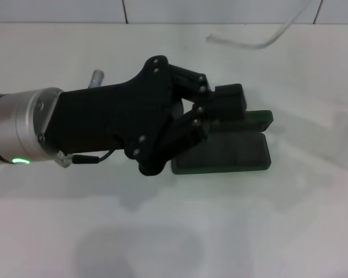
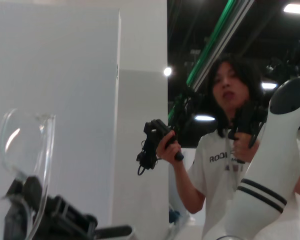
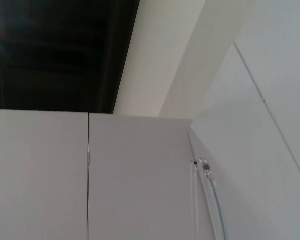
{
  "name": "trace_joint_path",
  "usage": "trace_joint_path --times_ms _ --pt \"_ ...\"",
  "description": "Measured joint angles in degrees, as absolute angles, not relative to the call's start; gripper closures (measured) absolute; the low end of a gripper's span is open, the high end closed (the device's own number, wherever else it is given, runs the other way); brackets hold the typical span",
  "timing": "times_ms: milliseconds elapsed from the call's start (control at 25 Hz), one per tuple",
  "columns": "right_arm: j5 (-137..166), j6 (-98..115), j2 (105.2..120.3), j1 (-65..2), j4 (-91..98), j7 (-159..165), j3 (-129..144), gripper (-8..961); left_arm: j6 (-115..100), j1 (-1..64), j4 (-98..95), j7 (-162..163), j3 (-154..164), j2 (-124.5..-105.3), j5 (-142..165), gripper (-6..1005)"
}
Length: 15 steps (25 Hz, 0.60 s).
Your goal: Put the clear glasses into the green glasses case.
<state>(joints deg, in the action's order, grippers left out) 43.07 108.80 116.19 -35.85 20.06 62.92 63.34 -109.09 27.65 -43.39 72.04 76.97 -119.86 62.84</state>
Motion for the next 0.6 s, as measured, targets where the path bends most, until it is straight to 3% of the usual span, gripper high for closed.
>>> trace_joint_path --times_ms 600 --pt "42.0 108.1 116.19 -37.4 17.5 61.0 67.9 886 -109.1 27.9 -43.4 70.3 78.5 -119.88 60.2 951"
